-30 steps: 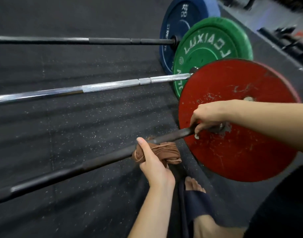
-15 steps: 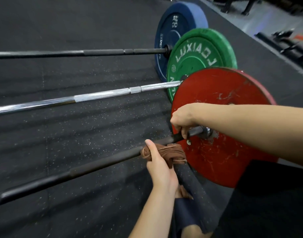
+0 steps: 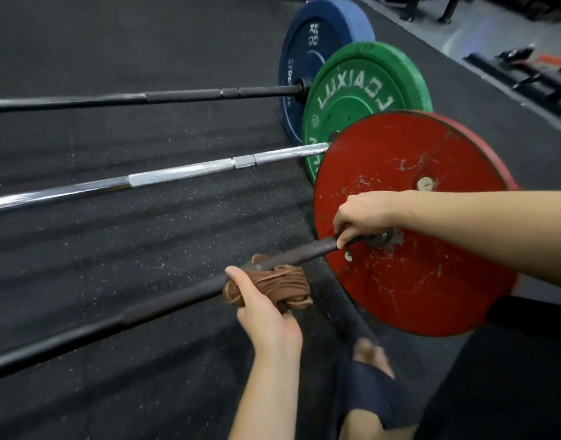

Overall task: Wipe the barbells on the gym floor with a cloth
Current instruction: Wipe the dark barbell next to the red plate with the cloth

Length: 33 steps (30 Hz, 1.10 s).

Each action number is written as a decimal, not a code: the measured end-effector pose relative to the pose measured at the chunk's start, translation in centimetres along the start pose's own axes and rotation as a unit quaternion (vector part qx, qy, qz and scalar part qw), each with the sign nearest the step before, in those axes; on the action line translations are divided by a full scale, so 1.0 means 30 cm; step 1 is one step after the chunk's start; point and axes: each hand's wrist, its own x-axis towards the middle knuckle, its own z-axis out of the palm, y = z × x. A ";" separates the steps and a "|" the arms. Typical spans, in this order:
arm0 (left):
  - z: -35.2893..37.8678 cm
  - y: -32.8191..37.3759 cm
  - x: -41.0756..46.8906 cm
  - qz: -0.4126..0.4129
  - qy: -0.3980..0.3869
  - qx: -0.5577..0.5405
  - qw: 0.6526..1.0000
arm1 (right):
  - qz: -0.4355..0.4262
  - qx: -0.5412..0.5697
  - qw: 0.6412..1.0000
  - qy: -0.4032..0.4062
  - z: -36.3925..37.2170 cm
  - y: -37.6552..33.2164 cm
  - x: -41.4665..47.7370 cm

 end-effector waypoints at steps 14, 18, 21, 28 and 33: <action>0.074 -0.129 0.013 -0.053 -0.110 0.046 0.991 | 0.012 0.039 0.996 0.077 0.067 0.025 -0.047; 0.030 -0.090 0.012 -0.047 -0.081 0.035 0.995 | 0.022 0.031 0.997 0.066 0.041 0.016 -0.063; 0.007 -0.055 0.029 -0.026 -0.062 0.016 0.998 | 0.017 0.010 0.997 0.079 0.051 0.021 -0.065; 0.031 -0.111 0.051 -0.003 -0.074 0.037 0.997 | 0.016 -0.160 0.983 0.087 0.114 0.108 -0.105; 0.099 -0.186 0.036 -0.031 -0.112 0.053 0.992 | 0.032 -0.252 0.966 0.055 0.213 0.090 -0.119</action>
